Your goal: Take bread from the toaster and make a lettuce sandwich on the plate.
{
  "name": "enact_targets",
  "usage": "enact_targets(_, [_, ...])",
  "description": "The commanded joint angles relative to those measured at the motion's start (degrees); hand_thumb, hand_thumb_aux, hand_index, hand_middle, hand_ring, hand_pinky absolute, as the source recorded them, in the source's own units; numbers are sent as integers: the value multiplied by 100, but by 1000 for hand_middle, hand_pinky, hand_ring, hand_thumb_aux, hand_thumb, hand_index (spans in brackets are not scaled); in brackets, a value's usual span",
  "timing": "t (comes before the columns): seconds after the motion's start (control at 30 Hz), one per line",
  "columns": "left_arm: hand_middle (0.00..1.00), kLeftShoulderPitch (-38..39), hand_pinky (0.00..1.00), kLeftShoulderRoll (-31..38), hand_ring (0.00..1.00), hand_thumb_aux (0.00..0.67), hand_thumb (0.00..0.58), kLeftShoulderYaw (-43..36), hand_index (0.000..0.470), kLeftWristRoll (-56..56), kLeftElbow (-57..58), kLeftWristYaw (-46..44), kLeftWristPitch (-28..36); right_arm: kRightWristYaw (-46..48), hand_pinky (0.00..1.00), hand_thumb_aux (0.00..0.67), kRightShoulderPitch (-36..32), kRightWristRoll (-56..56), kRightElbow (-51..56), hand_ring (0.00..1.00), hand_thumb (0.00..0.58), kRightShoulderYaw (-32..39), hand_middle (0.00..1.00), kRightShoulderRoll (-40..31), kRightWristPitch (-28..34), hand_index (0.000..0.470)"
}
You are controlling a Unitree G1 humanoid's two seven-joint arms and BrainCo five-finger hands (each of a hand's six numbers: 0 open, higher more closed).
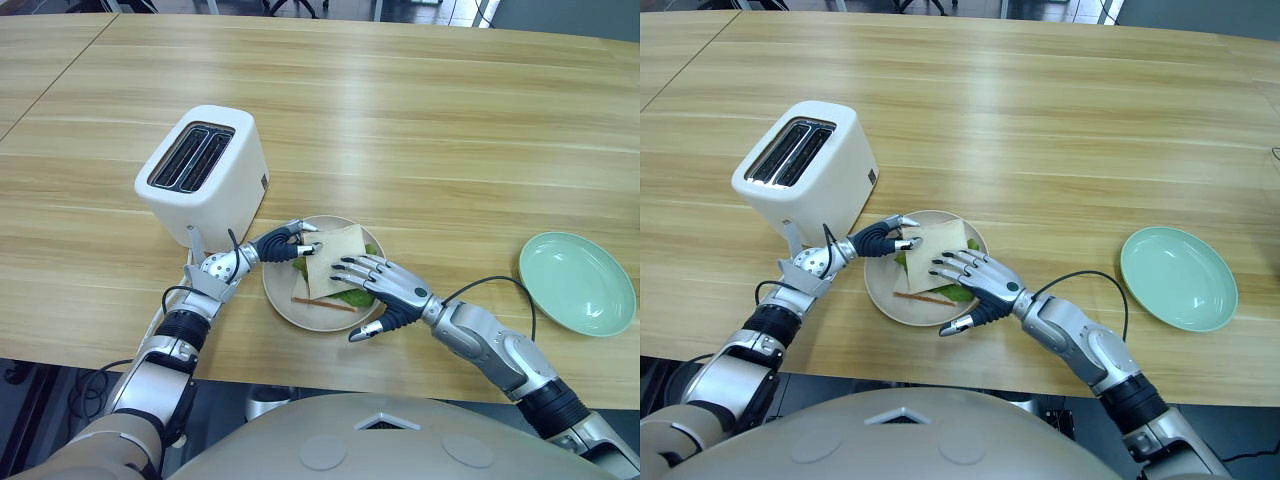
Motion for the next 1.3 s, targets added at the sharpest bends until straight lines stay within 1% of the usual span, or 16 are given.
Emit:
enact_targets(0.03, [1000, 82, 1000, 134, 1000, 0, 0, -435, 0, 1063, 354, 571, 291, 530, 0, 0, 126, -102, 240, 0, 0, 278, 0, -178, 67, 0])
enact_targets(0.07, [1000, 27, 1000, 234, 1000, 0, 0, -436, 0, 1404, 241, 1024, 381, 592, 0, 0, 144, -136, 275, 0, 0, 347, 0, -196, 47, 0])
enact_targets(0.17, [894, -35, 894, 624, 894, 0, 0, -115, 0, 2496, -624, 2745, 1066, 656, 0, 0, 152, -208, 399, 0, 0, 446, 0, -218, 60, 0])
enact_targets(0.27, [890, 367, 890, 927, 890, 0, 0, 757, 0, 3382, -2337, 4383, 1909, 474, 0, 0, 118, -233, 430, 0, 0, 352, 0, -209, 132, 0])
enact_targets(0.33, [867, 803, 867, 972, 867, 0, 0, 1287, 0, 3529, -3432, 4891, 2079, 282, 0, 0, 93, -175, 339, 0, 0, 203, 0, -185, 156, 0])
enact_targets(0.47, [855, 1727, 855, 1051, 855, 0, 0, 1672, 0, 3242, -4798, 4843, 1789, -366, 0, 0, 121, 238, -85, 0, 0, -308, 0, -62, -11, 0])
enact_targets(0.6, [792, 2470, 792, 1270, 792, 0, 0, 1529, 0, 2009, -4952, 3907, 1201, -654, 0, 0, 375, 1331, -730, 0, 0, -844, 0, 72, -439, 0])
enact_targets(0.63, [796, 2692, 796, 1424, 796, 0, 0, 1419, 0, 1693, -4910, 3578, 985, -584, 122, 336, 509, 1713, -913, 122, 436, -980, 122, 65, -488, 231])
enact_targets(0.67, [796, 2942, 796, 1612, 796, 0, 0, 1294, 0, 1443, -4849, 3229, 808, -459, 122, 336, 647, 2056, -1063, 122, 436, -1103, 122, -16, -520, 231])
enact_targets(0.7, [827, 3174, 827, 1805, 827, 347, 445, 1170, 238, 1244, -4770, 2864, 690, -301, 631, 670, 779, 2317, -1150, 631, 580, -1200, 631, -132, -540, 460])
enact_targets(0.73, [831, 3388, 831, 1998, 831, 589, 571, 1084, 404, 1216, -4701, 2633, 541, -151, 965, 670, 908, 2476, -1178, 965, 580, -1264, 965, -272, -591, 460])
enact_targets(0.77, [831, 3609, 831, 2168, 831, 589, 571, 1004, 404, 1165, -4622, 2353, 531, 29, 965, 670, 1050, 2613, -1167, 965, 580, -1296, 965, -437, -639, 460])
enact_targets(0.8, [843, 3786, 843, 2321, 843, 670, 580, 912, 460, 1160, -4526, 2114, 516, 183, 1000, 670, 1197, 2678, -1133, 1000, 580, -1294, 1000, -585, -687, 460])
enact_targets(0.93, [843, 4137, 843, 2612, 843, 670, 580, 656, 460, 1501, -4197, 1569, 609, 796, 1000, 670, 1697, 2689, -955, 1000, 580, -998, 1000, -993, -813, 460])
enact_targets(1.03, [839, 4024, 839, 2593, 839, 670, 580, 430, 460, 1739, -4033, 1231, 777, 1191, 1000, 670, 1819, 2538, -911, 1000, 580, -604, 1000, -990, -818, 460])
enact_targets(1.3, [835, 2903, 835, 1793, 835, 670, 580, -144, 460, 2263, -3527, 1106, 980, 828, 1000, 670, 932, 1346, -60, 1000, 580, -349, 1000, -147, -334, 460])
